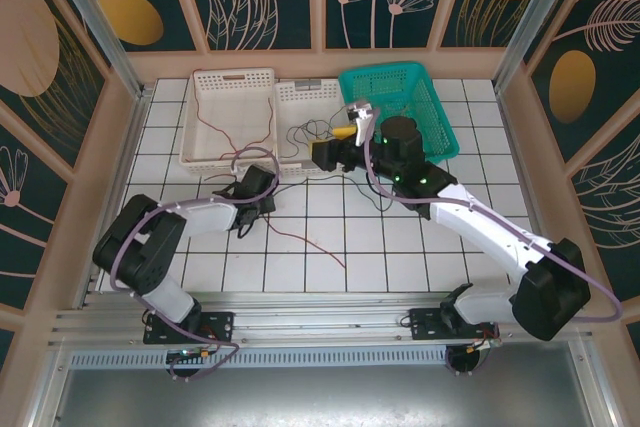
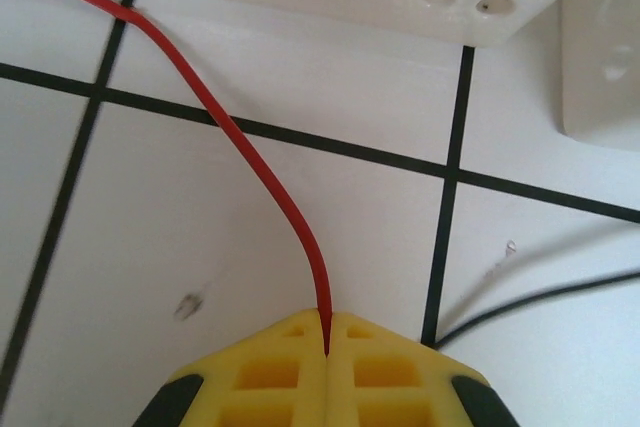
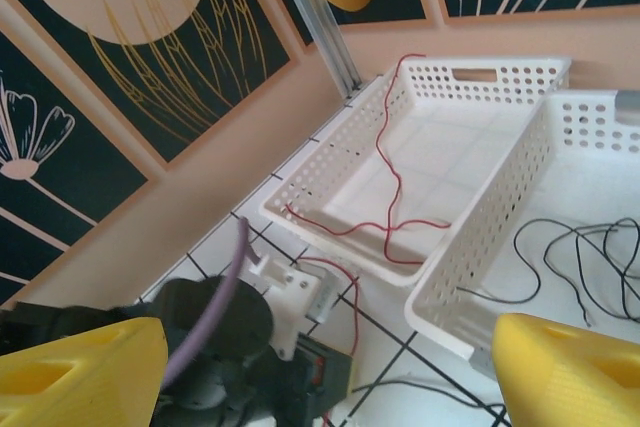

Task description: Untangle the cables

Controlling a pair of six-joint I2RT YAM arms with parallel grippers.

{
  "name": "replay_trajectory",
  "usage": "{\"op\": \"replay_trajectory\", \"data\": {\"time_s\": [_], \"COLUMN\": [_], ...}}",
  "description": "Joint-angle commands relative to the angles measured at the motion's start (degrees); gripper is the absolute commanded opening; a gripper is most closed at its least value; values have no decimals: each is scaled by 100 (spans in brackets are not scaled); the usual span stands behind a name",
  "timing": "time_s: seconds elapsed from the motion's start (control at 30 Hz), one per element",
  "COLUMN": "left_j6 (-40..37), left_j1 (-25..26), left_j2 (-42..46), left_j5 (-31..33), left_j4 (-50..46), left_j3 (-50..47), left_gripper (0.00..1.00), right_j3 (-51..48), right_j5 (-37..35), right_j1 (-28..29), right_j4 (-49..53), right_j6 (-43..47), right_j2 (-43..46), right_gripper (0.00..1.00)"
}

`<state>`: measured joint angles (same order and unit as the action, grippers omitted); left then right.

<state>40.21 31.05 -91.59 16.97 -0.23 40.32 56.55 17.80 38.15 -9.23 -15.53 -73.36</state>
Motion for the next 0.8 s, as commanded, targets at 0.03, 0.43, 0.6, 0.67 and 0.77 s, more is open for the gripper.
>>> {"op": "replay_trajectory", "data": {"time_s": [0.03, 0.43, 0.6, 0.67, 0.77], "left_j6": [75, -60, -528, -683, -970], "left_j1": [-35, -31, -29, -31, -42], "left_j2": [857, 2168, 2483, 2538, 2563], "left_j5": [159, 391, 690, 872, 1157], "left_j4": [-480, -1236, -1747, -1895, -1954], "left_j3": [-24, 452, 1223, 1500, 1918], "left_gripper": [0, 0, 0, 0, 0], "right_j3": [-235, -651, -764, -798, -864], "right_j5": [-93, -70, -139, -145, -187], "right_j1": [41, 44, 39, 40, 40], "right_j4": [-155, -301, -298, -298, -327], "right_j6": [-89, -236, -222, -231, -249], "right_j2": [173, 197, 266, 299, 370], "right_gripper": [85, 85, 86, 86, 86]}}
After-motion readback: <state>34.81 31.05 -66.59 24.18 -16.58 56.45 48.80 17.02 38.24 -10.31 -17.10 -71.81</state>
